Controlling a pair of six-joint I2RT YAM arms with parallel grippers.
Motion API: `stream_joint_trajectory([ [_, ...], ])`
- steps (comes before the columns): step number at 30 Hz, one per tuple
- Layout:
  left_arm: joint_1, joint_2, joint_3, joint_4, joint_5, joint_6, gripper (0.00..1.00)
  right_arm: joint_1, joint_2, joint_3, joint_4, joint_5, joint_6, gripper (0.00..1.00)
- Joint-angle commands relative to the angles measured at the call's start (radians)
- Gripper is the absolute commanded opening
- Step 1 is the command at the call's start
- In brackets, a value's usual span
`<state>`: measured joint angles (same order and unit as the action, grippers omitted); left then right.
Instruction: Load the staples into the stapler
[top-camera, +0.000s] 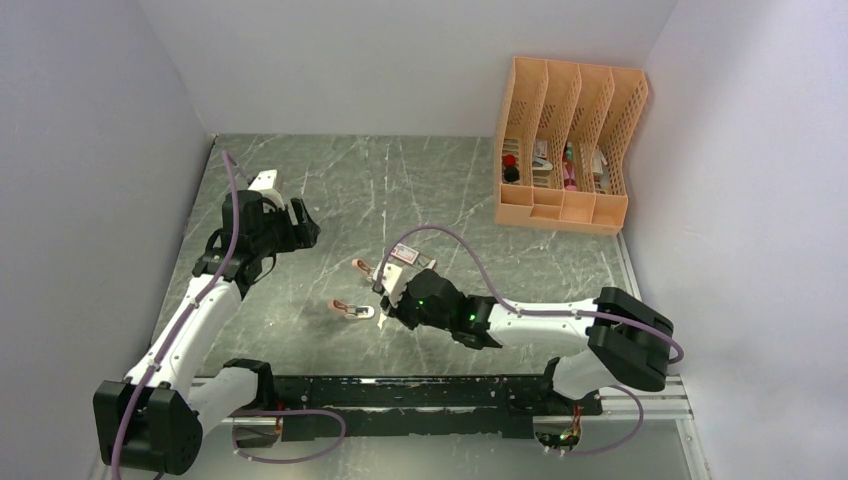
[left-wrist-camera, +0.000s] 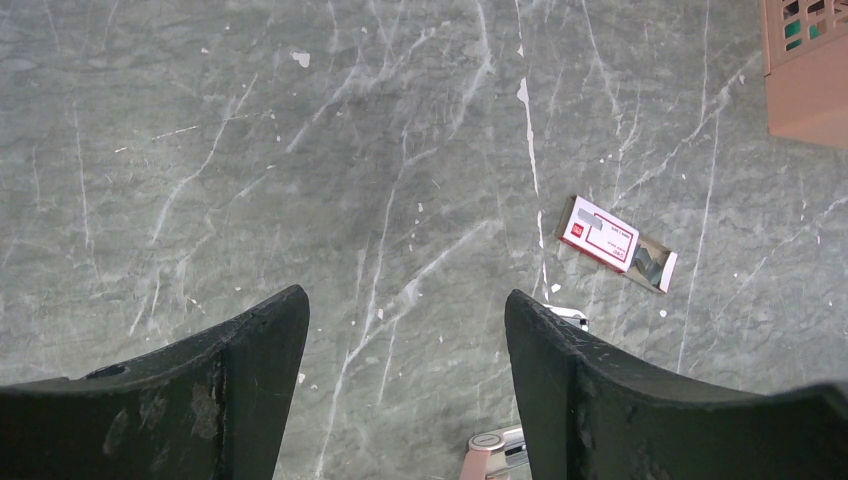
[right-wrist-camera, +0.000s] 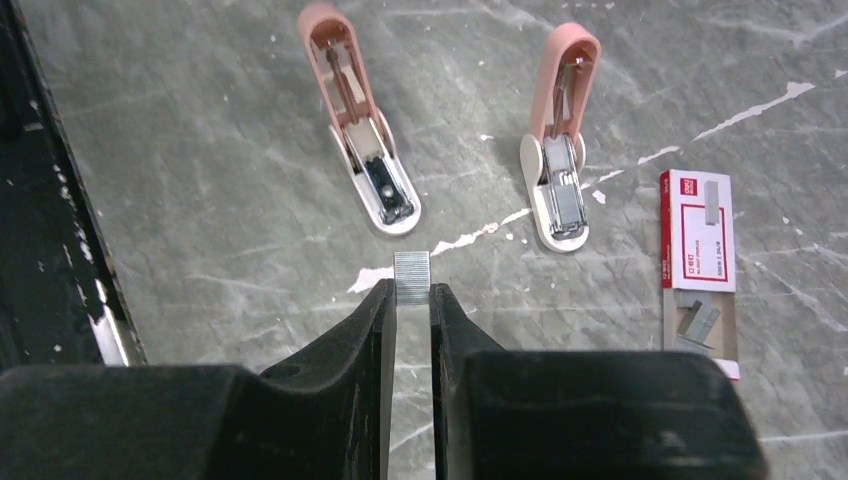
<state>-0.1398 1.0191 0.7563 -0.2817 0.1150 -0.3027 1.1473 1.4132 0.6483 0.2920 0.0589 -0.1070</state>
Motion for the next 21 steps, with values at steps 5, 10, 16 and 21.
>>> stream_joint_trajectory([
  [5, 0.009, -0.001, 0.017, 0.003, -0.006, 0.008, 0.76, -0.022, -0.012, 0.054, -0.084, -0.05, -0.122, 0.11],
  [10, 0.009, 0.006, 0.018, 0.006, -0.002, 0.009, 0.76, -0.054, -0.011, 0.077, -0.102, -0.113, -0.171, 0.1],
  [16, 0.01, 0.017, 0.02, 0.0, -0.01, 0.011, 0.76, -0.076, 0.043, 0.161, -0.193, -0.198, -0.259, 0.08],
  [21, 0.009, 0.031, 0.021, -0.001, -0.015, 0.015, 0.76, -0.094, 0.093, 0.232, -0.252, -0.261, -0.315, 0.08],
])
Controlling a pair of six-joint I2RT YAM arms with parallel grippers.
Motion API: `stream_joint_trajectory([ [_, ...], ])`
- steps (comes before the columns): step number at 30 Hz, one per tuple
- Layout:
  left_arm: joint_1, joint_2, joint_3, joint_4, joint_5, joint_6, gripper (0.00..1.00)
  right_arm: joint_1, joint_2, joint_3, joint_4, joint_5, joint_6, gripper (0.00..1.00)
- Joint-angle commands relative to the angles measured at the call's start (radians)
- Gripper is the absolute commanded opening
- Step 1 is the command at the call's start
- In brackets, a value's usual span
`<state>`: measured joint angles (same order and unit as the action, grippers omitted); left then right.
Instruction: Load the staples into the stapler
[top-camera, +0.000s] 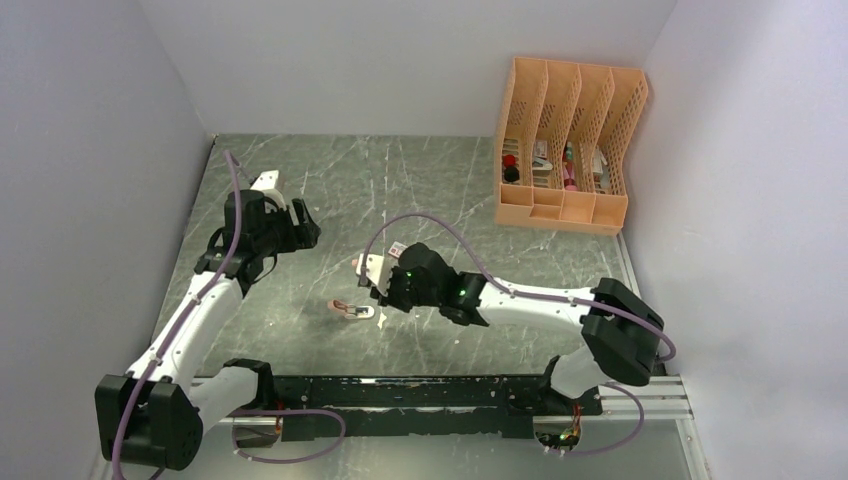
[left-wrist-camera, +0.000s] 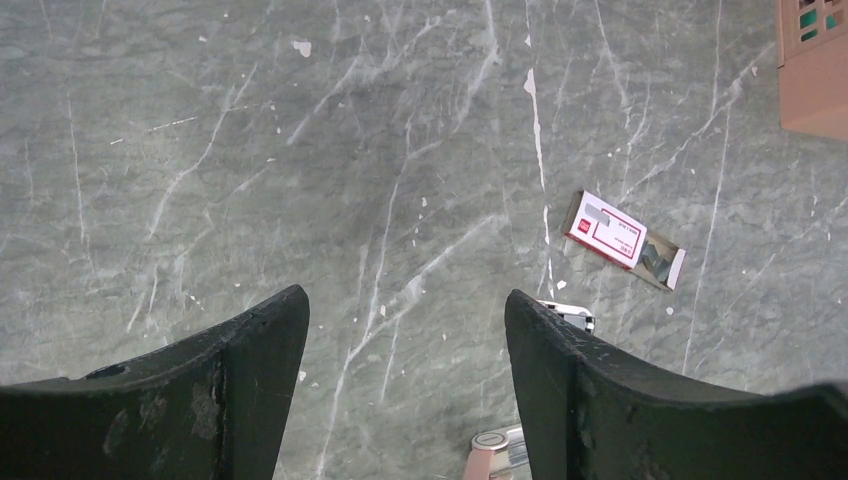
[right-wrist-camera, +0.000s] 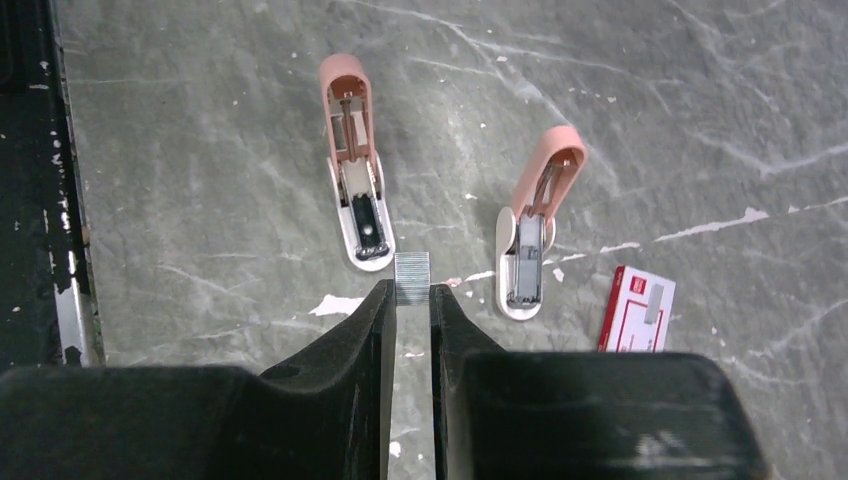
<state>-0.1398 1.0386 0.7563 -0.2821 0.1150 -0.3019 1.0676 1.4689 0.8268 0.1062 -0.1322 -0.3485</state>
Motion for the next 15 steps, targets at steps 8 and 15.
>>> stream_joint_trajectory([
  [8, 0.009, 0.039, 0.035, -0.033, -0.031, 0.031, 0.78, -0.014, 0.141, 0.127, -0.075, -0.121, -0.113, 0.08],
  [15, 0.017, 0.062, 0.032, -0.031, 0.001, 0.048, 0.77, -0.014, 0.197, 0.169, -0.093, -0.153, -0.139, 0.08],
])
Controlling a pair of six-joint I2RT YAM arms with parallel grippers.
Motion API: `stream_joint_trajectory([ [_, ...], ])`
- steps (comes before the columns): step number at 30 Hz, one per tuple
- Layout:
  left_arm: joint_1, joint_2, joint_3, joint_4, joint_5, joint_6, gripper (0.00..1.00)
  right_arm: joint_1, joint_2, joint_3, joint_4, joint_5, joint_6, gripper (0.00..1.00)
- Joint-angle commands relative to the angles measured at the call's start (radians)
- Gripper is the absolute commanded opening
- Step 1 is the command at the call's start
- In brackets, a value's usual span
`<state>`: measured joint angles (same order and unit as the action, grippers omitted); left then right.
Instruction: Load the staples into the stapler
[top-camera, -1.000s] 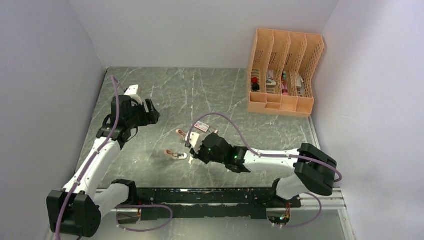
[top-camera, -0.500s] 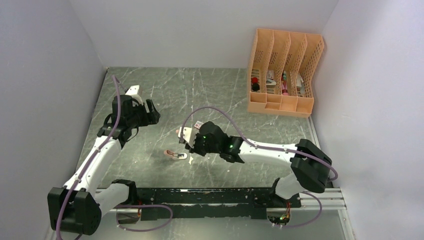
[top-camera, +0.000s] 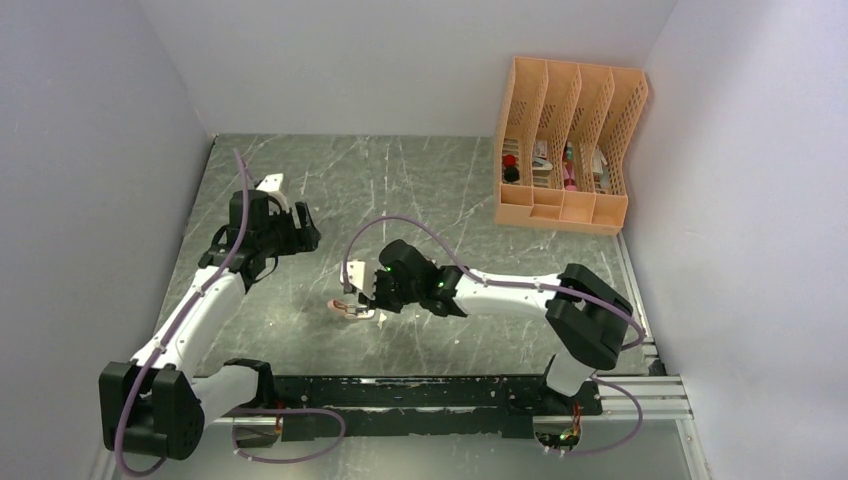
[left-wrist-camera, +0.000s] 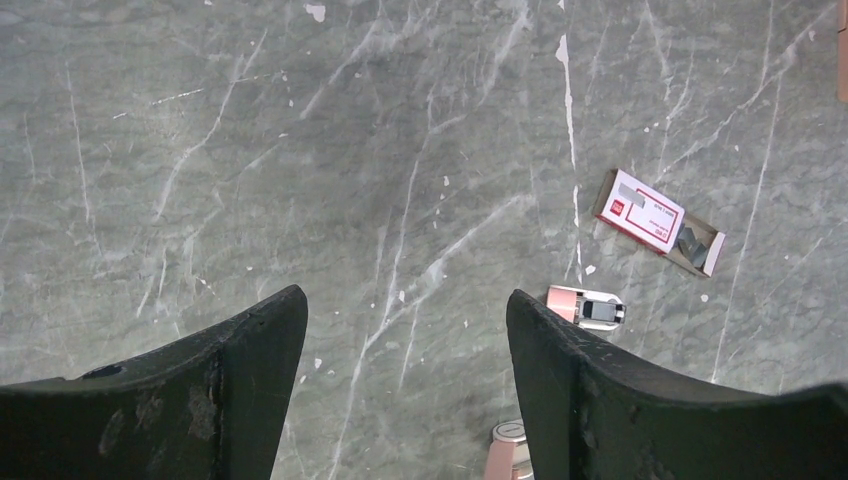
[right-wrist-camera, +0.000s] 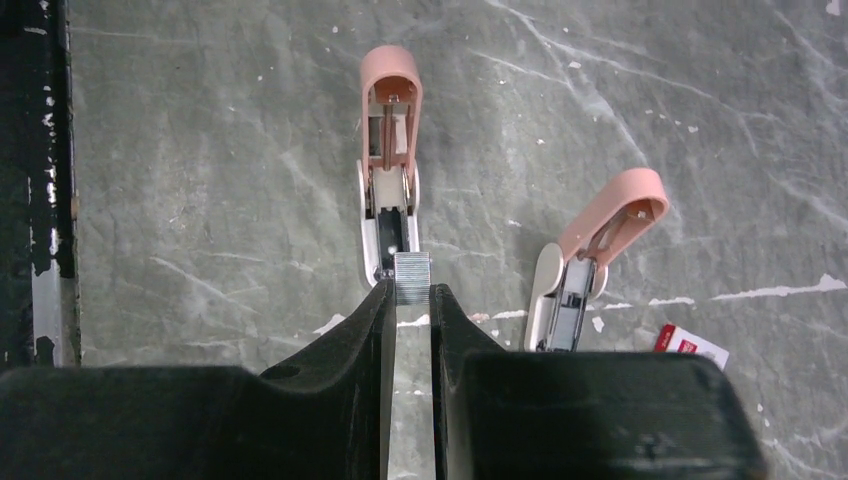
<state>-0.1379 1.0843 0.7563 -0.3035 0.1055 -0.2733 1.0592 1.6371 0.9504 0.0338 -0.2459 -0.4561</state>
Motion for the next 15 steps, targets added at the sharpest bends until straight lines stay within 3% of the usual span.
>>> stream_joint_trajectory([
  [1, 0.015, 0.021, 0.033, -0.012, 0.012, 0.02, 0.77, -0.005, 0.038, 0.046, -0.023, -0.039, -0.033, 0.08],
  [15, 0.018, 0.039, 0.035, -0.019, 0.032, 0.04, 0.77, -0.005, 0.131, 0.135, -0.073, -0.025, -0.051, 0.08],
])
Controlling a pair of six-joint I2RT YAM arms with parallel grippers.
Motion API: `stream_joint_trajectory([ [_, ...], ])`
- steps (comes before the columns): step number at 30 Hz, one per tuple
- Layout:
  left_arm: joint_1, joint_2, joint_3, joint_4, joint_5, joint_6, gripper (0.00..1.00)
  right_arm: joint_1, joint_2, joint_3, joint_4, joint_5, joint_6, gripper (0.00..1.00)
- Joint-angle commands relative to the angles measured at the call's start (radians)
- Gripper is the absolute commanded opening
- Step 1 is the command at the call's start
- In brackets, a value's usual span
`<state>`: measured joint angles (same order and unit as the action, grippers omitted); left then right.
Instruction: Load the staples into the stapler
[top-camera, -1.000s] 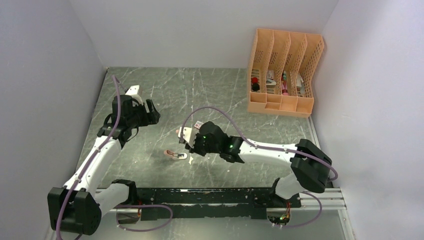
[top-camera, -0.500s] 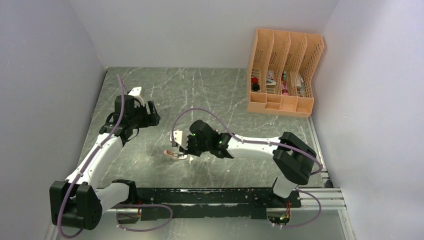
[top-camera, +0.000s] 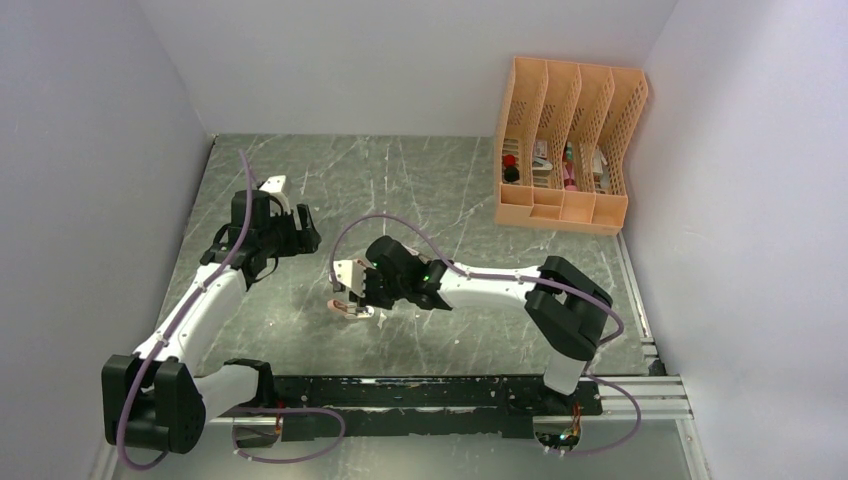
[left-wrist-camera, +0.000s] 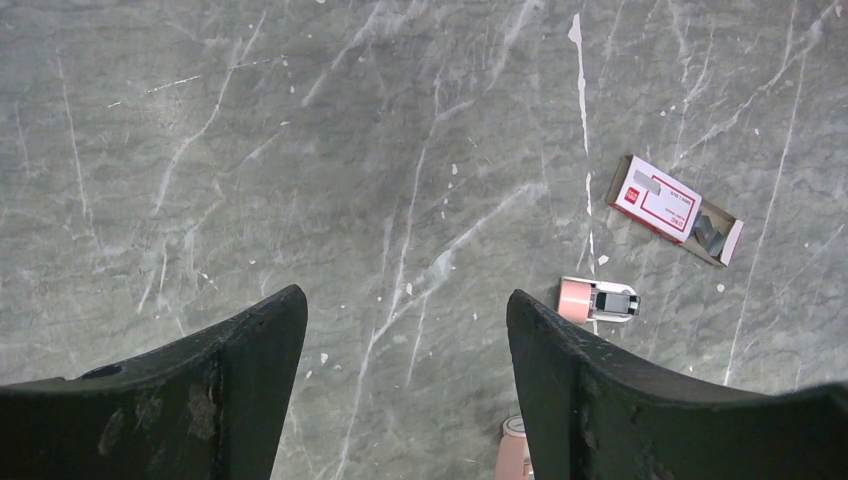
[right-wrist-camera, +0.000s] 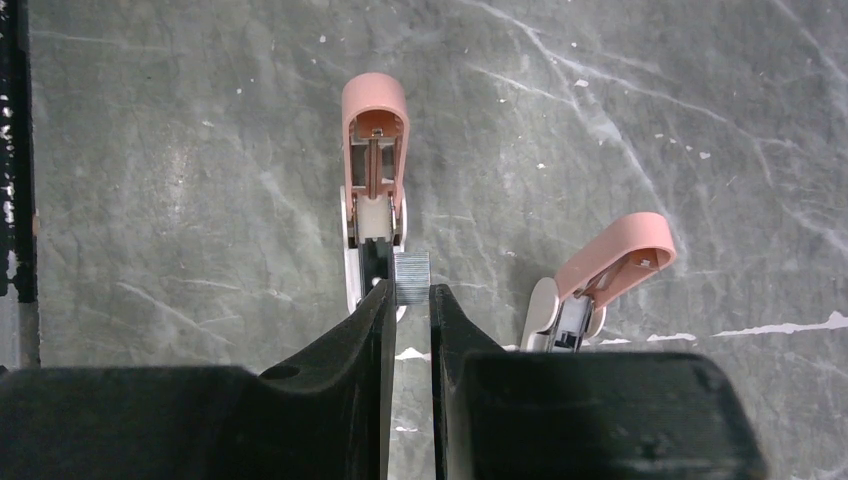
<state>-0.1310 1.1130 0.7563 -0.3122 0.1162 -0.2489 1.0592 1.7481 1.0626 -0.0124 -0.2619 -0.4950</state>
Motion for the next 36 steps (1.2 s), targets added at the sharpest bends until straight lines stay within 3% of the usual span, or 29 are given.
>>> stream_joint_trajectory([
  [1, 0.011, 0.013, 0.036, -0.012, 0.022, 0.016, 0.77, -0.005, 0.023, 0.024, -0.031, -0.012, -0.012, 0.08],
  [36, 0.011, 0.036, 0.045, -0.019, 0.027, 0.022, 0.76, -0.004, 0.088, 0.035, -0.001, -0.022, 0.043, 0.09],
])
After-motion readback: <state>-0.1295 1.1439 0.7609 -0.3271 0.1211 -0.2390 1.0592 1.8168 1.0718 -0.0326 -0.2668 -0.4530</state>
